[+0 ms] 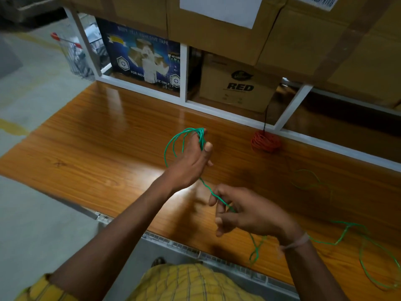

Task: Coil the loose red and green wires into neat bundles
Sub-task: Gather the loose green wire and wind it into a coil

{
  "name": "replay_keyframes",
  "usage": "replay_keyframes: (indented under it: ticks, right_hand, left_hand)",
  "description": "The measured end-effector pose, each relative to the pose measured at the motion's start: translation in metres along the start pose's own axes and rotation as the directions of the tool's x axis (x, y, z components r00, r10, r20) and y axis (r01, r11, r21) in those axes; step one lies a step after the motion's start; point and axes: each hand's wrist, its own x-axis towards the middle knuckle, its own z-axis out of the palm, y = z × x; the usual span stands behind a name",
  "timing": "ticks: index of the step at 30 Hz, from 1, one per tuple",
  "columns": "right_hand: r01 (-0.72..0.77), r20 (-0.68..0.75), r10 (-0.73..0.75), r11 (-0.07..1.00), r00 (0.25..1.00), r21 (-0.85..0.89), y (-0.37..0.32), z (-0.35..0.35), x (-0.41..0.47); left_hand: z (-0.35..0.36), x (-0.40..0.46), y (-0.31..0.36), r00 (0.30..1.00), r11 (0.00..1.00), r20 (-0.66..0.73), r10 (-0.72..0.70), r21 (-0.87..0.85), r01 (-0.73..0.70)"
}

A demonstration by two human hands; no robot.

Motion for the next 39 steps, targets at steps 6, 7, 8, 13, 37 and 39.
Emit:
replay_keyframes:
  ticks: [6,7,8,13,37,39]
  right_hand:
    - [0.012,-0.047,-0.004,0.986,0.999,0.168,-0.026,-0.049,-0.039]
    - [0.043,-0.108,-0.026,0.986,0.994,0.161,-0.027,-0.058,-0.043]
    - [0.071,-0.173,-0.044,0.985,0.984,0.154,-0.028,-0.065,-0.046]
    - [0.230,-0.394,-0.128,0.947,0.910,0.223,-0.018,-0.083,-0.032]
    - [-0.058,-0.070,0.048,0.987,0.996,-0.147,0.007,0.018,0.012]
    - [-0.022,-0.019,0.019,0.977,1.000,-0.214,-0.008,0.007,-0.002]
  left_hand:
    - [-0.003,-0.020,-0.003,0.961,0.972,0.262,-0.084,0.235,0.021]
    - [-0.004,-0.026,0.004,0.939,0.981,0.329,-0.103,0.191,0.041]
    - [-0.006,-0.030,0.008,0.910,0.991,0.397,-0.115,0.115,0.075]
    - [-0.007,-0.042,0.030,0.764,0.918,0.645,0.028,-0.319,0.236]
    - [-0.001,0.021,0.019,0.991,0.785,0.126,-0.045,-0.610,0.113]
    - [0.000,0.018,0.001,0.988,0.899,0.139,-0.072,-0.421,0.125]
